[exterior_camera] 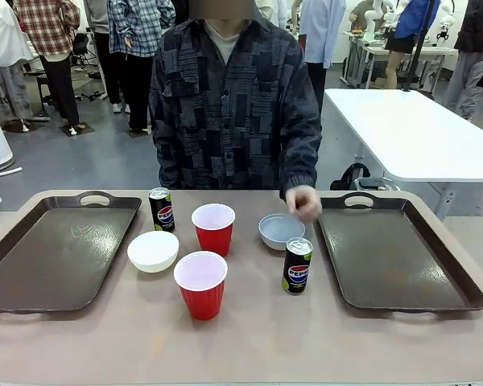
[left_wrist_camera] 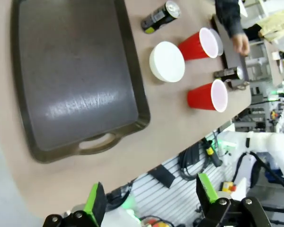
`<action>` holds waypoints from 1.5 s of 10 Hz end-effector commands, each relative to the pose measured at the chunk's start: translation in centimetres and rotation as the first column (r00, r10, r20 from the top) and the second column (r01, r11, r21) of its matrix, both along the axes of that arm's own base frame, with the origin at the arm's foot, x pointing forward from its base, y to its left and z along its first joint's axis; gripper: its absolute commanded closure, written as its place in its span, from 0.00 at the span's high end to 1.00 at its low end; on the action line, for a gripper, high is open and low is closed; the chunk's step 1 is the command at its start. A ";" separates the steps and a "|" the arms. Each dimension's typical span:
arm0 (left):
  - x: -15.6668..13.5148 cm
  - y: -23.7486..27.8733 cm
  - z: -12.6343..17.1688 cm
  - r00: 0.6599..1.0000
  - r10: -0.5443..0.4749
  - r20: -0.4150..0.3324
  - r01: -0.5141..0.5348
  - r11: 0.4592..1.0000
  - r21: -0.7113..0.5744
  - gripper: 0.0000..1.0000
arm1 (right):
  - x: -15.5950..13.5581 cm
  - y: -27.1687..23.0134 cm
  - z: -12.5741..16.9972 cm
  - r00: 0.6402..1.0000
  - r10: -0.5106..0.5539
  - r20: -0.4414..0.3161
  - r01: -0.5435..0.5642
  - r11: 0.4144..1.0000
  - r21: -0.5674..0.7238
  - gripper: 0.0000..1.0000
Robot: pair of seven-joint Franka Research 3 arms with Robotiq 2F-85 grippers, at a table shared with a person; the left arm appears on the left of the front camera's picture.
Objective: Prepare tableware on both trays.
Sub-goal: Pick up a Picnic Bowl from the table and place it on a Handle tray.
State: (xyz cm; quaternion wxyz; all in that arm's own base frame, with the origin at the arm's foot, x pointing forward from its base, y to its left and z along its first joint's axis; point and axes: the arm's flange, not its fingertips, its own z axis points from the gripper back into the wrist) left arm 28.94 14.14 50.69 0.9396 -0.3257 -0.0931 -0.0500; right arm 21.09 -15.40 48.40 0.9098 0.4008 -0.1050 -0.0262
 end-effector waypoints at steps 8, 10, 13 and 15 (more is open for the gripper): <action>0.2 0.0 0.0 1.000 -0.009 0.006 0.009 1.000 -0.027 1.00 | -0.1 -0.1 -0.2 1.000 0.001 0.002 -0.001 1.000 0.007 1.00; 0.0 0.0 -0.1 1.000 0.000 -0.002 0.000 1.000 -0.007 1.00 | -0.1 -0.1 -0.2 1.000 0.001 0.002 -0.001 1.000 0.007 1.00; 3.4 -6.8 7.6 1.000 -0.031 0.006 0.027 0.925 0.378 1.00 | -0.1 -0.1 -0.2 1.000 0.001 0.002 -0.001 1.000 0.007 1.00; 8.1 -12.5 8.3 0.997 -0.054 -0.048 0.072 0.829 0.554 1.00 | -0.1 -0.1 -0.2 1.000 0.001 0.002 -0.001 1.000 0.007 1.00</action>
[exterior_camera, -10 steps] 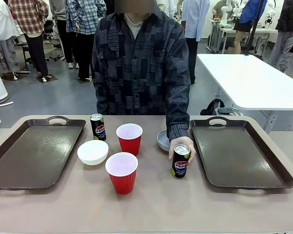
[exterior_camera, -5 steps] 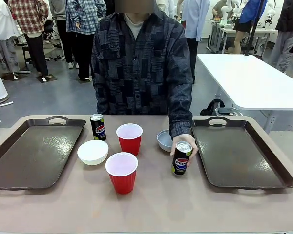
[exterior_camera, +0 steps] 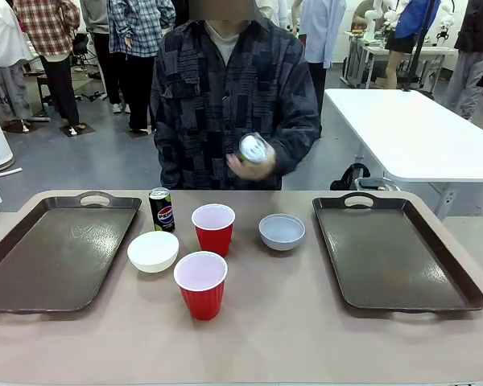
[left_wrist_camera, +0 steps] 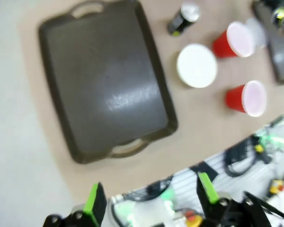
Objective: Prepare tableware on both trays.
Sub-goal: Pick up a Picnic Bowl from the table and place it on a Handle tray.
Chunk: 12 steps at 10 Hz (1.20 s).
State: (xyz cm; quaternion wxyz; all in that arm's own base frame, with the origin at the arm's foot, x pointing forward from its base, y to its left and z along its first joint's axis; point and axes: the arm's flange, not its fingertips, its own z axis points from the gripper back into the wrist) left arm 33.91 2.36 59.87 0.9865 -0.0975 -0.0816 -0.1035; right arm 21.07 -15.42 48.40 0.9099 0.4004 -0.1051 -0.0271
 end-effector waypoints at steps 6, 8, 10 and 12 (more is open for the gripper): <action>9.9 -14.7 -11.6 0.975 -0.032 -0.219 0.084 0.970 0.230 1.00 | 0.0 -0.1 -0.1 1.000 0.002 0.003 -0.002 1.000 0.008 1.00; 10.0 -15.6 -13.4 0.986 -0.019 -0.168 0.048 0.984 0.172 1.00 | 0.0 -0.1 -0.1 1.000 0.002 0.003 -0.002 1.000 0.008 1.00; 9.5 -16.0 -14.3 0.993 -0.006 -0.118 0.023 0.990 0.139 1.00 | 0.0 -0.1 -0.1 1.000 0.002 0.003 -0.002 1.000 0.008 1.00; 10.7 -15.8 -13.7 0.986 -0.036 -0.161 0.063 0.984 0.165 1.00 | 0.0 -0.1 -0.1 1.000 0.002 0.003 -0.002 1.000 0.008 1.00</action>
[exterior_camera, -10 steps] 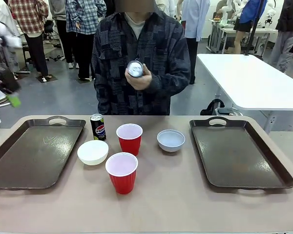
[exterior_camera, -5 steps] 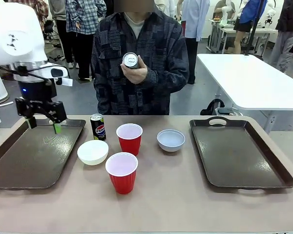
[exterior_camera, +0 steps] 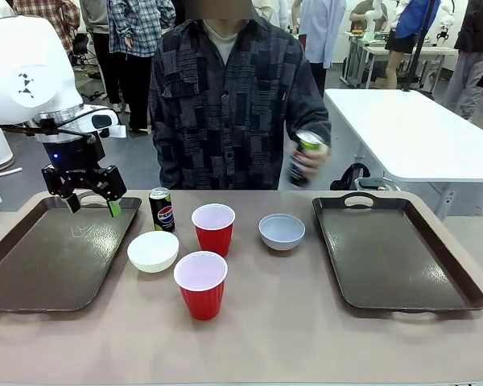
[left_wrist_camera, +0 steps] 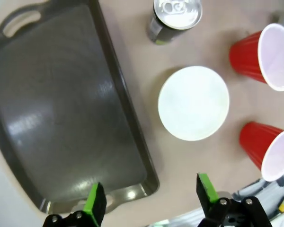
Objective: Prepare tableware on both trays.
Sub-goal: Pick up a Picnic Bowl from the table and place it on a Handle tray.
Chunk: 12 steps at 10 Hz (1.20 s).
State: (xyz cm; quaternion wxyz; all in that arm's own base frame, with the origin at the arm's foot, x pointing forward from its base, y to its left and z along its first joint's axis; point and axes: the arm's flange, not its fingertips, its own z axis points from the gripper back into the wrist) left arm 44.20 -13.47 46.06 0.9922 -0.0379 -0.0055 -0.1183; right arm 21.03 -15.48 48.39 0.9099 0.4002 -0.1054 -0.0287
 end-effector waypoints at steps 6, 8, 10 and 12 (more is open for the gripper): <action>-1.2 -1.4 -3.1 0.995 0.034 0.095 -0.038 0.999 0.037 1.00 | 0.0 0.0 -0.1 1.000 0.006 0.003 -0.006 1.000 0.008 1.00; -0.7 -2.8 -5.8 0.989 0.053 0.138 -0.058 0.998 0.034 1.00 | 0.0 0.0 -0.1 1.000 0.006 0.003 -0.006 1.000 0.008 1.00; -0.9 -4.6 -7.7 0.990 0.032 0.137 -0.041 0.997 0.063 1.00 | 0.0 0.0 -0.1 1.000 0.006 0.003 -0.006 1.000 0.008 1.00; -0.6 -6.2 -8.7 0.990 0.016 0.140 -0.028 0.996 0.084 1.00 | 0.0 0.0 -0.1 1.000 0.006 0.003 -0.006 1.000 0.008 1.00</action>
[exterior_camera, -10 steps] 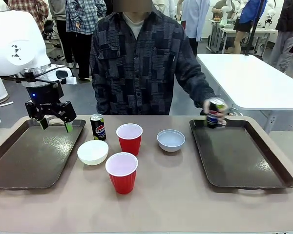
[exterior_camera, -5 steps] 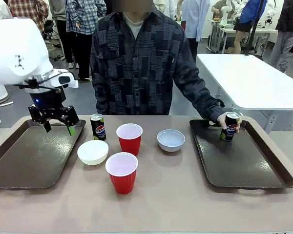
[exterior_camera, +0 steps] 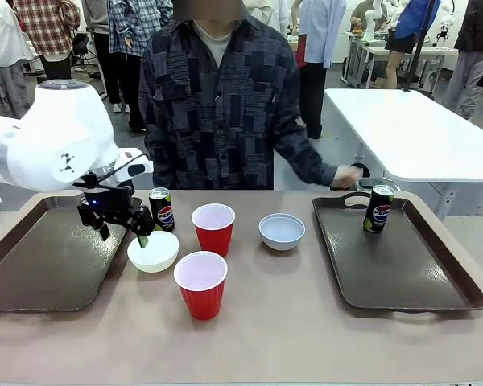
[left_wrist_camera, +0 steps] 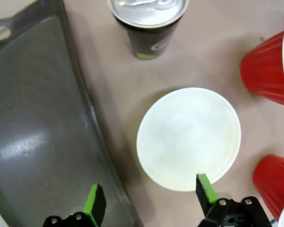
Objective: Prepare tableware on both trays.
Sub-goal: Pick up a Picnic Bowl from the table and place it on a Handle tray.
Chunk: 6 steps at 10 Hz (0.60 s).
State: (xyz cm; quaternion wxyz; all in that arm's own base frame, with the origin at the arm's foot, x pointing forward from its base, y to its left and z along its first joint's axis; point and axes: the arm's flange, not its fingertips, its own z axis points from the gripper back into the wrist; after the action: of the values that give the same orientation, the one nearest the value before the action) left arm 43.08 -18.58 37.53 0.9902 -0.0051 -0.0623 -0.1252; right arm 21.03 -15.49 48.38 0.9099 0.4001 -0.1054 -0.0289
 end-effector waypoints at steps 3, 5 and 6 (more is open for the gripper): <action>1.5 -2.1 -1.8 0.999 0.023 -0.024 -0.022 1.000 0.021 0.74 | 0.0 0.0 -0.1 1.000 0.006 0.004 -0.006 1.000 0.008 1.00; 1.7 -2.4 -2.9 0.999 0.019 -0.043 -0.019 1.000 0.007 0.57 | 0.0 0.0 -0.1 1.000 0.006 0.004 -0.006 1.000 0.008 1.00; 1.6 -2.5 -3.2 0.999 0.008 -0.049 -0.008 1.000 0.001 0.49 | 0.0 0.0 -0.1 1.000 0.006 0.004 -0.006 1.000 0.008 1.00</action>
State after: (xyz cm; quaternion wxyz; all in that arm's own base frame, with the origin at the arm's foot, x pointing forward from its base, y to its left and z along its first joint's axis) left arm 44.51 -20.27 34.43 0.9904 -0.0058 -0.0322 -0.1342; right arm 21.03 -15.49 48.38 0.9099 0.4001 -0.1055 -0.0289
